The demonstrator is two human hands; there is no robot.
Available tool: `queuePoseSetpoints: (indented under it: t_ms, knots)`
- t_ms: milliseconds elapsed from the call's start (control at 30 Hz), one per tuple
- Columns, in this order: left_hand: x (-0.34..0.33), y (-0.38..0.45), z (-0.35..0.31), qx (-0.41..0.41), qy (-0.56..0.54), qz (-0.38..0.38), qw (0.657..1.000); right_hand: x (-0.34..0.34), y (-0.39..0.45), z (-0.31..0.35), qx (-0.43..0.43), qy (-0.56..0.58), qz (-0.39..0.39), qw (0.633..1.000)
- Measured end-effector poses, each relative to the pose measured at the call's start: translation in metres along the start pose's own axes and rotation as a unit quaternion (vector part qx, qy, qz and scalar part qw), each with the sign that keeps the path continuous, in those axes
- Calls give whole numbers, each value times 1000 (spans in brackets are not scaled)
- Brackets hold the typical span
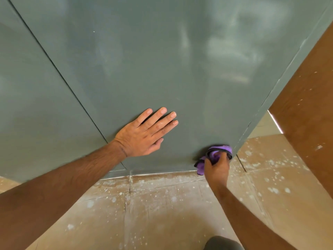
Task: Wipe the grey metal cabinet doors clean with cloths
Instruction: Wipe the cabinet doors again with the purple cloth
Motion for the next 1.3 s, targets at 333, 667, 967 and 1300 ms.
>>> queuePoseSetpoints:
  t_ms: [333,667,967,1300]
  knots:
    - [5,-2,3,-11,20,33,999,-29,-22,7,130,-134,96,978]
    - [22,-10,16,-21,-98,51,994,-59,-31,-29,-187,9,15,982]
    - [48,-86,48,3,-197,127,972,-205,-162,37,-364,353,305,806]
    - [99,-119,-15,580,-680,362,266,-60,-119,137,-257,284,471,795]
Point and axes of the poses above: each hand's wrist, its own y-axis towards the middle knuckle, its own x-axis out of the back of the hand, z = x × y, the point moved 2 cm from there along y, towards the middle knuckle, and after that the axes turned 6 degrees about y, right-handed, at the moved point
